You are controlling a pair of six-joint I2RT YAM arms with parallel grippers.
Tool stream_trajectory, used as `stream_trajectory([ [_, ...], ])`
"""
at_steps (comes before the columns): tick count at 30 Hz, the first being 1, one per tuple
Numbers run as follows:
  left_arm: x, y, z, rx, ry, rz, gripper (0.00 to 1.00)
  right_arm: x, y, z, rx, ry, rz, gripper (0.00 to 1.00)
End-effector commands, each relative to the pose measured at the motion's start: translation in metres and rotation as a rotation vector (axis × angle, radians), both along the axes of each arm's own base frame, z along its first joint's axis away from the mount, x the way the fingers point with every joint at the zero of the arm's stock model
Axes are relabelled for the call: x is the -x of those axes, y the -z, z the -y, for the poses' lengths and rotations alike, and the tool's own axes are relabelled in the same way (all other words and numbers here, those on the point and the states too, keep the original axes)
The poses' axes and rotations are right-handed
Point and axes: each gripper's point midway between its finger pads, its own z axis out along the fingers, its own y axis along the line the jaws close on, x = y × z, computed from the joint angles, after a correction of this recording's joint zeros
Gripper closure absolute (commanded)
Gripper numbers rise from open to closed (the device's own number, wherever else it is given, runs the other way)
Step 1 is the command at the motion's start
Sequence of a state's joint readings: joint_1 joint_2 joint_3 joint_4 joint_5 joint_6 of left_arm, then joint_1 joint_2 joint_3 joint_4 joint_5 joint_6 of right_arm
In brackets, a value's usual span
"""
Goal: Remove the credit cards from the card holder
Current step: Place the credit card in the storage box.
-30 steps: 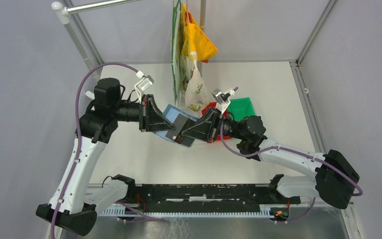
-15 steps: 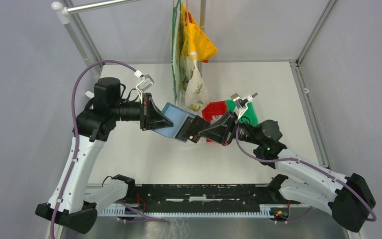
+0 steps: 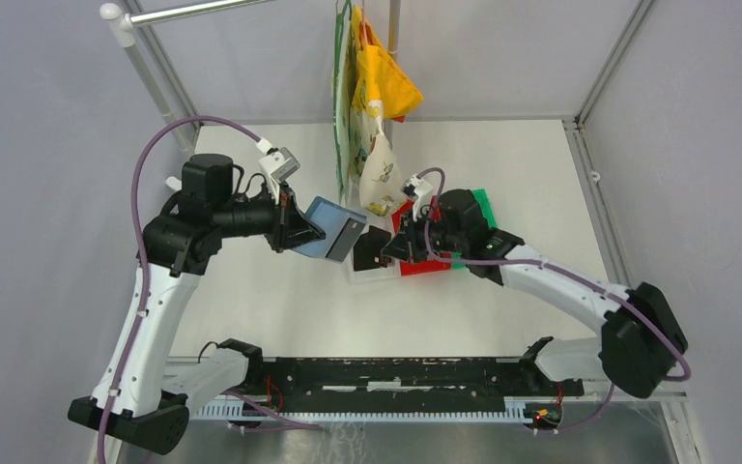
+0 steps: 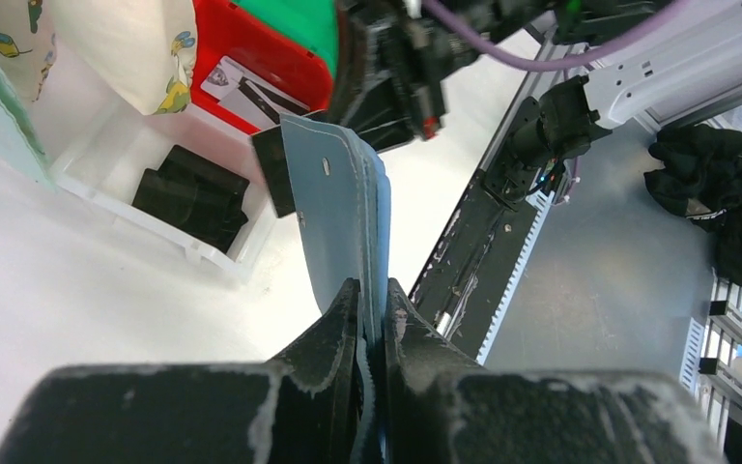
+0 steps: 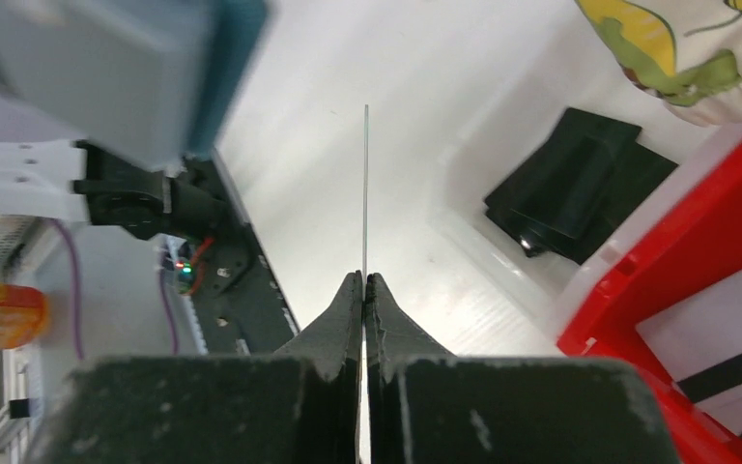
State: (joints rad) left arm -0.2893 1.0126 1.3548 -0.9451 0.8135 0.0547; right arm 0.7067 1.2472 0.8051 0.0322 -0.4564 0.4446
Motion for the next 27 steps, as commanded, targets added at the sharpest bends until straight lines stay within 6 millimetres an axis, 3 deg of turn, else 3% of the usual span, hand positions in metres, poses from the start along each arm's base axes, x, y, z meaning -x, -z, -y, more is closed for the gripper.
stream_trajectory([
  [1, 0.010, -0.028, 0.000, 0.036, 0.051, 0.141, 0.98, -0.036, 0.007, -0.012, 0.093, 0.032, 0.081, 1.00],
  [7, 0.019, -0.032, 0.003, 0.059, 0.086, 0.140, 0.98, -0.056, 0.050, -0.034, 0.244, 0.044, 0.045, 1.00],
  [13, 0.024, -0.034, 0.006, 0.080, 0.114, 0.136, 0.98, -0.065, 0.076, -0.043, 0.315, 0.077, 0.050, 1.00],
  [22, 0.027, -0.037, 0.007, 0.095, 0.133, 0.135, 0.98, -0.070, 0.091, -0.044, 0.345, 0.106, 0.068, 1.00],
  [27, 0.029, -0.041, 0.008, 0.104, 0.137, 0.144, 0.98, -0.070, 0.087, -0.044, 0.339, 0.104, 0.082, 0.81],
])
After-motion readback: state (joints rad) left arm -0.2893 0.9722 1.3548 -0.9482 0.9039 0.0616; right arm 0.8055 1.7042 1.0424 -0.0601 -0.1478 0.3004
